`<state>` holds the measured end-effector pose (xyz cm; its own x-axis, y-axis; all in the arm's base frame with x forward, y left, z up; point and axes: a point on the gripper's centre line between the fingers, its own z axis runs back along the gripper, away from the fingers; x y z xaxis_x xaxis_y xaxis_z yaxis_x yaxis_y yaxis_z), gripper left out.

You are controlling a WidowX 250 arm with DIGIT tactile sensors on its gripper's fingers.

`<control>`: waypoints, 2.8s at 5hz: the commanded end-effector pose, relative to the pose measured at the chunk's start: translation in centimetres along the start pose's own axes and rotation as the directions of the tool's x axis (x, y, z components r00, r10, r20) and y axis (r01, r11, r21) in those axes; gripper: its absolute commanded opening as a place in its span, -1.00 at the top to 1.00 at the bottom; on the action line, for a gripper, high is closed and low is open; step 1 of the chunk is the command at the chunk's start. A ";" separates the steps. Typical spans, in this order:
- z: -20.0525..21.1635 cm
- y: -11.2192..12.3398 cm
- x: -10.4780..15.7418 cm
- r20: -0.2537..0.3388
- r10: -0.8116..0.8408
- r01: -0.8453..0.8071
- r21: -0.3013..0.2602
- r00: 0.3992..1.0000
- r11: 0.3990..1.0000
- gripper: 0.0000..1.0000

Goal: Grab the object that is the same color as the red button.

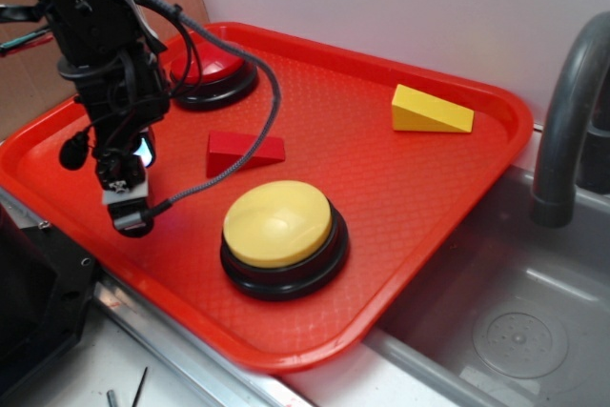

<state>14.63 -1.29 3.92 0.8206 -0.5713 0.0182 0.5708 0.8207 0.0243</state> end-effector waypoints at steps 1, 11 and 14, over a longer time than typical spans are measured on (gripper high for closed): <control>0.2 -0.2 0.3 0.020 0.004 -0.004 0.012 1.000 1.000 -1.00; -1.4 3.1 5.7 -0.047 -0.022 0.023 0.004 0.999 1.000 1.00; 10.6 2.4 -4.4 0.126 0.436 -0.442 0.027 0.891 0.896 1.00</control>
<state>11.84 4.00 13.86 0.9828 -0.1430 0.1165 0.1418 0.9897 0.0187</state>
